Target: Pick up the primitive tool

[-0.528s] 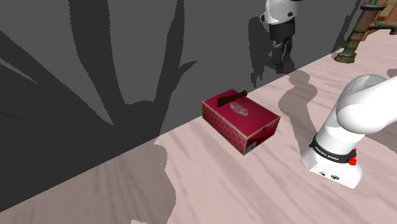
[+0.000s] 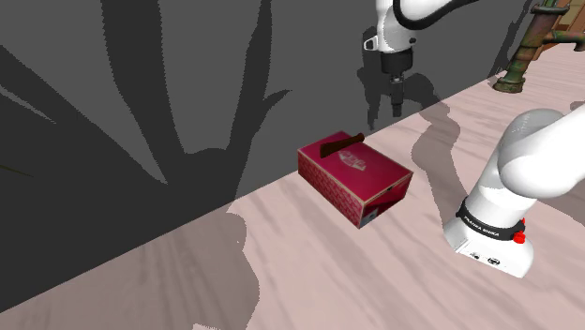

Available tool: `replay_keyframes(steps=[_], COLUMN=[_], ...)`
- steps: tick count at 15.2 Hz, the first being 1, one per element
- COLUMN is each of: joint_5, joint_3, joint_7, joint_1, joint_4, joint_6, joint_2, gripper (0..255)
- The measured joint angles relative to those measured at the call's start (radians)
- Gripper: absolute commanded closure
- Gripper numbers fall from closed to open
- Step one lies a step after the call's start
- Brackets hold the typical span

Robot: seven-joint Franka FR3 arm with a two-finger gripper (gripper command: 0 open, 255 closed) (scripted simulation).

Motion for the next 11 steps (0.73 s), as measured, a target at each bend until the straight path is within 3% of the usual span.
replay_keyframes(steps=[5, 11], joint_5=[0.007, 0.09], joint_3=[-0.091, -0.175], joint_7=[-0.27, -0.62], joint_1=[0.066, 0.161], joint_4=[-0.002, 0.047], joint_6=[0.197, 0.4], joint_2=[0.14, 0.349], gripper=[0, 0])
